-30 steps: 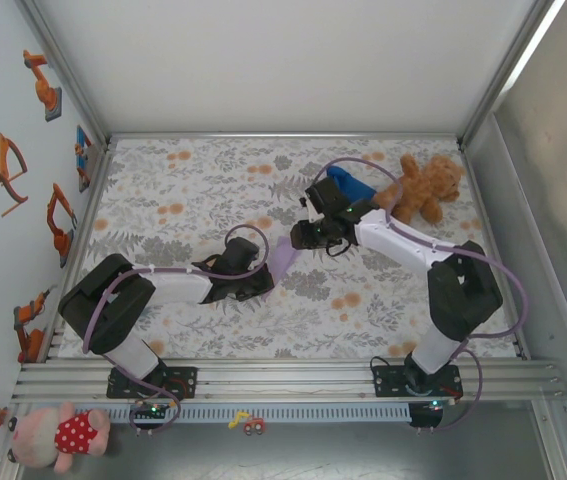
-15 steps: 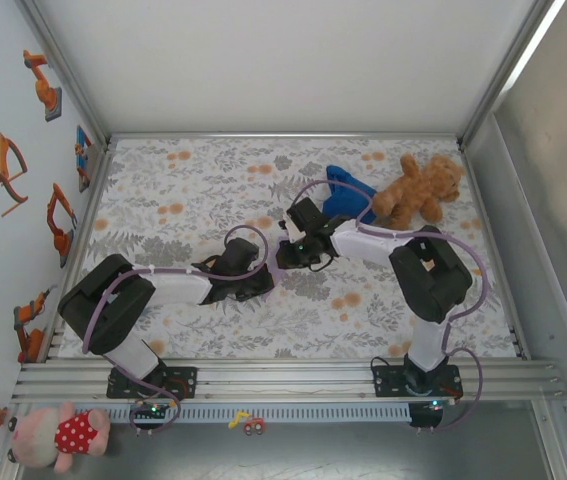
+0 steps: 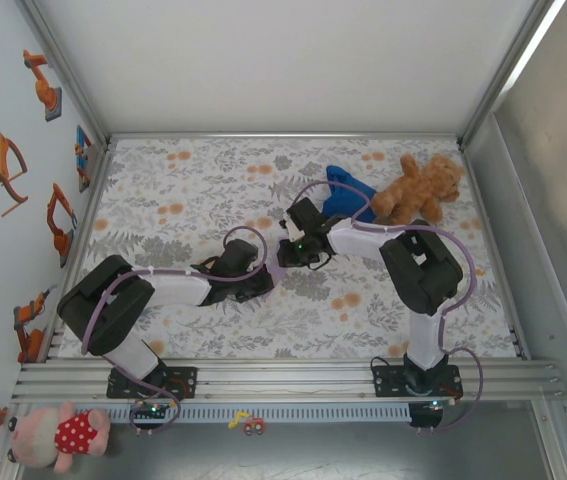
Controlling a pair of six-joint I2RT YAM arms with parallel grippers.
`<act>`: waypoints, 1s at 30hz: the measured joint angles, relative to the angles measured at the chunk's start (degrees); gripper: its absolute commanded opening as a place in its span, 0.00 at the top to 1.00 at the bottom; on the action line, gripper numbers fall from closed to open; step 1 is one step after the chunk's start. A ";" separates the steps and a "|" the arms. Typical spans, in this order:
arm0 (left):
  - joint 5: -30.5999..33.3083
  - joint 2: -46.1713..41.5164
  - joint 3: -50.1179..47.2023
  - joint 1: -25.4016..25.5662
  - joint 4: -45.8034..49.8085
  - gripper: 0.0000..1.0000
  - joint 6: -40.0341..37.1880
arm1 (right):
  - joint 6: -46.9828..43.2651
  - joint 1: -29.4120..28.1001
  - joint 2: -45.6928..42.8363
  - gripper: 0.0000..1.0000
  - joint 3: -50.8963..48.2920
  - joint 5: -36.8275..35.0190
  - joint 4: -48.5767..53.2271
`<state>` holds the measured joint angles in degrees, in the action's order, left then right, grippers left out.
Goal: Fold a paper plane with a square sheet of paper (pick it up from the middle)
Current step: Fold the wing for the fifth time at the center of the table.
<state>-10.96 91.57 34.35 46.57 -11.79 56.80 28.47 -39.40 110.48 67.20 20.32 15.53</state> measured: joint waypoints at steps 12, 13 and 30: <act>0.28 -1.22 -0.46 0.33 1.03 1.00 0.00 | -1.33 1.42 1.36 0.93 0.00 0.90 -0.20; 0.26 -1.53 -0.46 0.33 1.62 1.00 -0.02 | -1.42 1.46 1.38 0.94 -0.02 1.05 -0.22; -0.17 4.17 8.59 -0.63 5.99 1.00 -0.90 | -1.49 2.71 0.83 1.00 -3.04 4.37 -4.74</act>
<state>-11.14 95.74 42.94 45.93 -5.80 55.90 26.98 -36.69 111.31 64.16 24.69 10.79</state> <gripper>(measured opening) 0.054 0.050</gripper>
